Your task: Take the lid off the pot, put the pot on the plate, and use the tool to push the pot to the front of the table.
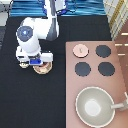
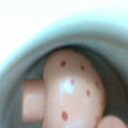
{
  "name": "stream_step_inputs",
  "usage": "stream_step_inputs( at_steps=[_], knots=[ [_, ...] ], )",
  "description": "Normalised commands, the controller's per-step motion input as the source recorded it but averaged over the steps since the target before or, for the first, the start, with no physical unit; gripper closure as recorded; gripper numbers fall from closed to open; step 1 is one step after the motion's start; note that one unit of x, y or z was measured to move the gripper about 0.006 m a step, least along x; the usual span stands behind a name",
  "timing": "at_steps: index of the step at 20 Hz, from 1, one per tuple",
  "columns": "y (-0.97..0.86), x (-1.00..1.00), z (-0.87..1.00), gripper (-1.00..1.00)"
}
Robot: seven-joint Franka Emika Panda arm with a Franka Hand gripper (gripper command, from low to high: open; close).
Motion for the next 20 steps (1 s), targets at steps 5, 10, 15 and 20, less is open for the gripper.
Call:
stream_step_inputs(
  at_steps=[5, 10, 15, 20],
  knots=[
    [-0.18, -0.41, 0.75, -1.00],
    [-0.60, -0.36, 0.49, -1.00],
    [-0.63, -0.38, 0.25, -1.00],
    [-0.53, -0.55, 0.10, -1.00]
  ],
)
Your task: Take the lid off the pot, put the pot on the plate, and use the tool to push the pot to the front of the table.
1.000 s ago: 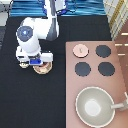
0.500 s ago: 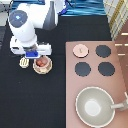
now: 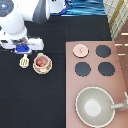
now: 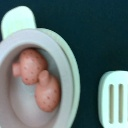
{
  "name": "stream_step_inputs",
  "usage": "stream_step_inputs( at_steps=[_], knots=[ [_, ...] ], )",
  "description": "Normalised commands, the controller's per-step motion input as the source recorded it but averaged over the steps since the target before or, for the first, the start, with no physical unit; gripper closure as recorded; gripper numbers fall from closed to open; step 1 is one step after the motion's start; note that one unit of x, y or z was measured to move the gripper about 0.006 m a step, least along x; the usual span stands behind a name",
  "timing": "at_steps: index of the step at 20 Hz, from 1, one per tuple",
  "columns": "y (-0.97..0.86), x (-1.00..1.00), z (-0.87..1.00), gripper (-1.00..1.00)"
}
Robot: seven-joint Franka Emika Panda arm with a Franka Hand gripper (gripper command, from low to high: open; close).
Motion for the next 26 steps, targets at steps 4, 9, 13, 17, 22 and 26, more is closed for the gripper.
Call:
stream_step_inputs(
  at_steps=[4, 9, 13, 17, 22, 26],
  knots=[
    [-0.22, -0.87, -0.20, -1.00],
    [-0.03, -1.00, -0.67, -1.00],
    [-0.01, -1.00, -0.86, -1.00],
    [-0.35, -0.58, -0.74, -1.00],
    [-0.37, -0.05, -0.56, -1.00],
    [-0.29, -0.01, -0.55, -1.00]
  ],
)
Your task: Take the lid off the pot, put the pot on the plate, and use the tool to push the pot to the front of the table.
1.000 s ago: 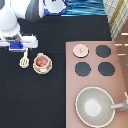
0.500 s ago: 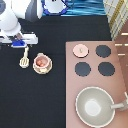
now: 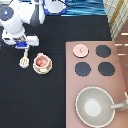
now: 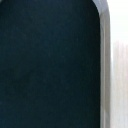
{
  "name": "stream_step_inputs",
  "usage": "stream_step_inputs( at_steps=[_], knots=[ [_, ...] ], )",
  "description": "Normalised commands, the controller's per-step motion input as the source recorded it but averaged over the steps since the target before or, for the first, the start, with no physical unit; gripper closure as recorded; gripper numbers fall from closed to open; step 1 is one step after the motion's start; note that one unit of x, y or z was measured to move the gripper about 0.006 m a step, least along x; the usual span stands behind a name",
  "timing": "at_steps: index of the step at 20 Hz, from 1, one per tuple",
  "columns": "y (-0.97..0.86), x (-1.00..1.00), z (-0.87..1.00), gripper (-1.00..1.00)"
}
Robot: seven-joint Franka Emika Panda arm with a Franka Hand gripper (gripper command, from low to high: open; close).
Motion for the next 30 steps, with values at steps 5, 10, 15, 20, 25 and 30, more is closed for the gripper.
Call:
stream_step_inputs(
  at_steps=[5, 10, 15, 20, 25, 30],
  knots=[
    [-0.20, 0.11, -0.43, -1.00],
    [-0.06, 0.06, -0.13, 1.00],
    [-0.04, 0.02, 0.00, 1.00],
    [-0.04, 0.00, 0.00, 1.00],
    [-0.16, -0.15, 0.21, 1.00],
    [-0.31, -0.42, 0.85, 1.00]
  ],
)
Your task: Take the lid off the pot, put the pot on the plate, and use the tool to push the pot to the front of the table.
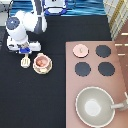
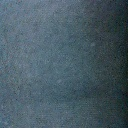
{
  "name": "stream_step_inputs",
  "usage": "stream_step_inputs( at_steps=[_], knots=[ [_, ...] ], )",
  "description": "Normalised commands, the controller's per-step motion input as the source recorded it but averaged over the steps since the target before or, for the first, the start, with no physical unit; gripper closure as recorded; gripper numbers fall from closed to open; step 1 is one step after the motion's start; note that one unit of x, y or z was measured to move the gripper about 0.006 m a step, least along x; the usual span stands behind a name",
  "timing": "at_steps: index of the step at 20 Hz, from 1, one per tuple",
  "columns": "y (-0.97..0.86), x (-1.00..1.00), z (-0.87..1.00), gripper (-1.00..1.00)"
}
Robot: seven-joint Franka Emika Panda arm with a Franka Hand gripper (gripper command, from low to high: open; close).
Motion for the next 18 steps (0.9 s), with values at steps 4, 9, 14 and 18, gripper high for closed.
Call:
stream_step_inputs(
  at_steps=[4, 9, 14, 18],
  knots=[
    [0.12, -0.72, 0.84, 1.00],
    [0.32, -0.67, 0.75, 1.00],
    [0.51, -0.37, 0.49, 1.00],
    [0.61, -0.15, 0.29, 1.00]
  ],
)
